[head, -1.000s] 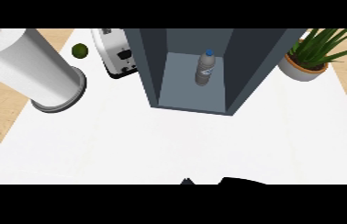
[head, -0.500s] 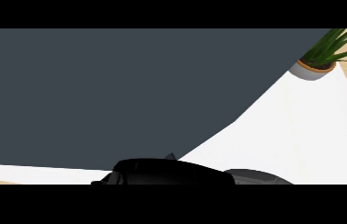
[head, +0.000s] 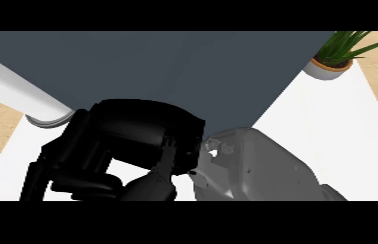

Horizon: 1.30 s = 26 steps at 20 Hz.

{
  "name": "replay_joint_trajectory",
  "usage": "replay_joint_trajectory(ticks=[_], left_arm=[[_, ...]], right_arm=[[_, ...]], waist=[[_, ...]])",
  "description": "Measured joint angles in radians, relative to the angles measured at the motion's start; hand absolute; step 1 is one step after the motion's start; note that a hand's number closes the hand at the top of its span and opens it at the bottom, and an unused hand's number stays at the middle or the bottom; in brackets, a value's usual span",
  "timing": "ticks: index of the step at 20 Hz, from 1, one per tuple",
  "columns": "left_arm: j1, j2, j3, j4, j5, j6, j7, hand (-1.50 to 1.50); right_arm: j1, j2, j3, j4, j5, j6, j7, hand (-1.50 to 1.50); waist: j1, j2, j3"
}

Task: Pick up the bottled water, place it into the cabinet and close the cabinet

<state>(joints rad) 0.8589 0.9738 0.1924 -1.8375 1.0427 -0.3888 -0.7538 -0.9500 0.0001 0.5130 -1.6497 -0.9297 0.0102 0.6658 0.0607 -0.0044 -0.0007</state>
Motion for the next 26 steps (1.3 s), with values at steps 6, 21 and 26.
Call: replay_joint_trajectory(ticks=[6, 21, 26], left_arm=[[0.049, -0.059, 0.056, -0.023, -0.019, -0.022, 0.027, -1.5], [0.043, -0.163, 0.138, -0.021, -0.047, -0.104, 0.121, -1.5], [0.017, -0.183, 0.139, -0.01, -0.048, -0.115, 0.15, -1.5]], right_arm=[[0.03, -0.025, -0.084, 0.135, -0.034, 0.1, -0.011, 1.5], [0.012, -0.062, -0.212, 0.414, 0.111, 0.346, -0.206, 1.5], [0.005, -0.05, -0.217, 0.441, 0.174, 0.376, -0.278, -1.5]], waist=[[-0.022, 0.002, 0.0], [-0.03, -0.006, -0.003], [-0.032, -0.007, -0.004]])
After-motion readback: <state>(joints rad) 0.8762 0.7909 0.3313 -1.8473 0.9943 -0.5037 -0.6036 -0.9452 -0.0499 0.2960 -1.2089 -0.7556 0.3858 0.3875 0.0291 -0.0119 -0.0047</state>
